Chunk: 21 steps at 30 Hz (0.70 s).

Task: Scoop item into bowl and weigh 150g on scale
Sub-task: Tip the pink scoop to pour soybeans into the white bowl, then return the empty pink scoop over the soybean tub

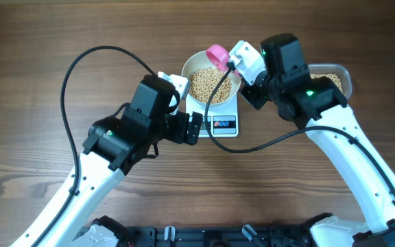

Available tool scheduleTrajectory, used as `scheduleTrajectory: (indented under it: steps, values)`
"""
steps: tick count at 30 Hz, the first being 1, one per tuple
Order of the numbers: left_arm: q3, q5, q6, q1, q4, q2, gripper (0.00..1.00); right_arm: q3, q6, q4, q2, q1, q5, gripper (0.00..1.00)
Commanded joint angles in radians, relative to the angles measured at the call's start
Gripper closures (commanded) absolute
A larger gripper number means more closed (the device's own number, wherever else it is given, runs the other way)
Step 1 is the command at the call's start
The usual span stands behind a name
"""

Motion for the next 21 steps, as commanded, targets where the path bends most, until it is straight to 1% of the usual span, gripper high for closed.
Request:
scheduleTrajectory:
  steps: [1, 10, 13, 15, 18, 21]
  values:
    - [-0.005, -0.013, -0.009, -0.003, 0.002, -0.007, 0.00, 0.025, -0.019, 0.005, -0.022, 0.003, 0.019, 0.96]
    - [-0.005, -0.013, -0.009, -0.003, 0.002, -0.007, 0.00, 0.025, -0.012, 0.009, -0.022, 0.003, 0.016, 0.96]
    - [-0.005, -0.013, -0.009, -0.003, 0.002, -0.007, 0.00, 0.025, 0.046, 0.007, -0.022, 0.003, 0.010, 0.96]
    - [-0.005, -0.013, -0.009, -0.003, 0.002, -0.007, 0.00, 0.025, 0.088, -0.008, -0.022, 0.003, -0.022, 0.96]
    - [-0.005, -0.013, -0.009, -0.003, 0.002, -0.007, 0.00, 0.025, 0.096, -0.042, -0.022, 0.001, -0.121, 0.96]
    - [-0.005, -0.013, -0.009, -0.003, 0.002, -0.007, 0.00, 0.025, 0.134, -0.056, -0.022, -0.005, -0.151, 0.96]
